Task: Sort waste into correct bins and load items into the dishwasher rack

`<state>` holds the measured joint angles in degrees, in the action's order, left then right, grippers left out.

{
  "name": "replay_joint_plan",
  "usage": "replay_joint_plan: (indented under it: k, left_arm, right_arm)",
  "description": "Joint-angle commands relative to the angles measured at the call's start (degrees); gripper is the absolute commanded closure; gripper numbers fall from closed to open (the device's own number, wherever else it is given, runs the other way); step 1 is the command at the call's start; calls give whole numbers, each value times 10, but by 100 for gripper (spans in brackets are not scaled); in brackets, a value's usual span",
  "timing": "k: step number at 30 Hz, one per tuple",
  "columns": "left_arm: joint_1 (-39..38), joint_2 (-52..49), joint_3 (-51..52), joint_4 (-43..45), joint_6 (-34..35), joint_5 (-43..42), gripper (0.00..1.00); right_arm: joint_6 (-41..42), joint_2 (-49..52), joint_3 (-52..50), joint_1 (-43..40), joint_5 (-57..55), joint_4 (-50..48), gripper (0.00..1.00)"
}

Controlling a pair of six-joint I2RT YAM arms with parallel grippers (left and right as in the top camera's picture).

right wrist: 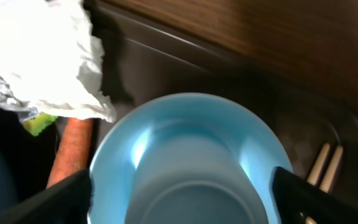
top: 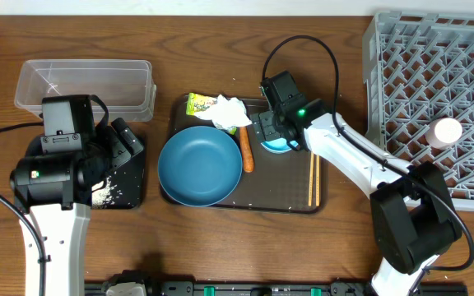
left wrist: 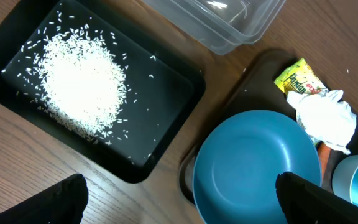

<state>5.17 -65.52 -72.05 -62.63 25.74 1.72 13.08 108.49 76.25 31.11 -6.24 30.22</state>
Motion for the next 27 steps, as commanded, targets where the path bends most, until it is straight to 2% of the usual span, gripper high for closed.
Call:
replay_joint_plan:
  k: [1, 4, 9, 16, 21, 27]
  left_arm:
    - [3, -1, -9, -1, 5, 5, 1]
    - [3, -1, -9, -1, 5, 5, 1]
    - [3, -1, -9, -1, 5, 5, 1]
    - [3, -1, -9, -1, 5, 5, 1]
    - [3, -1, -9, -1, 5, 5, 1]
    - [3, -1, -9, -1, 5, 5, 1]
  right_arm:
    - [17, 6, 7, 5, -15, 11, 22]
    - [24, 6, 7, 5, -15, 24, 32]
    - [26, 0, 12, 2, -15, 33, 43]
    - [38, -63, 82, -50, -43, 99, 50]
    - [21, -127, 147, -148, -56, 149, 50]
    - [14, -180, 172, -336, -52, 154, 50]
